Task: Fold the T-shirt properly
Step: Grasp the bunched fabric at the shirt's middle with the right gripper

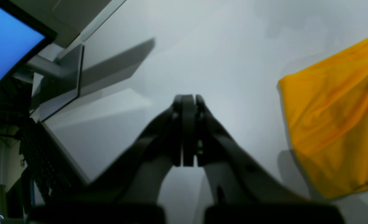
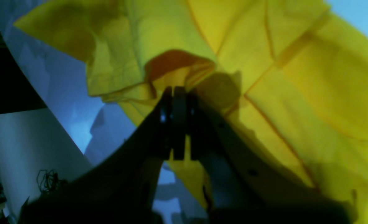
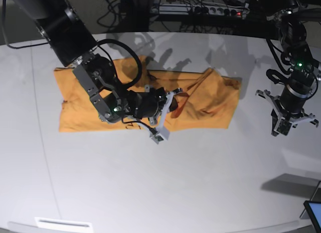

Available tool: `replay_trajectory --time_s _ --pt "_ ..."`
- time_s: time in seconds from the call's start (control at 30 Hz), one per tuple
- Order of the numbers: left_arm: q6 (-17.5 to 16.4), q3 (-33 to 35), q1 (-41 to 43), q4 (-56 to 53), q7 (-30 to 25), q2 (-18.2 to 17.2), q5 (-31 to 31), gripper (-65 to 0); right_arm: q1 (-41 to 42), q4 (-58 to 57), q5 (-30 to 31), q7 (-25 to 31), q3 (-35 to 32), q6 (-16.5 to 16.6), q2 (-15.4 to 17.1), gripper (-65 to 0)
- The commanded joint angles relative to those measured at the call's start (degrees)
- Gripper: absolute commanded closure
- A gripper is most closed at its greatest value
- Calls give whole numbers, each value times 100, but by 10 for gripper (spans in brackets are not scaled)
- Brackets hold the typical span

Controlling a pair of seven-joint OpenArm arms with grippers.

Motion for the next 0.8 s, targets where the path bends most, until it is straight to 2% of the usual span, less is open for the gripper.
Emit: replay_trajectory --time_s 0.0,0.33,0.6,0.67,0.77 --pt "56 -43 -57 83 -98 -109 -29 0 206 119 41 84 19 28 -27 -4" --pt "56 -35 -57 83 -98 -109 -29 0 690 101 41 -207 19 28 -53 -3" --pt "56 -35 -57 74 -98 -109 -29 0 532 84 41 -207 36 20 -27 -13" --pt "56 -26 -57 74 -98 -109 -29 0 426 84 41 -207 54 20 -27 -59" --pt "56 -8 -75 74 -98 -109 -29 0 224 110 76 -207 71 20 -35 -196"
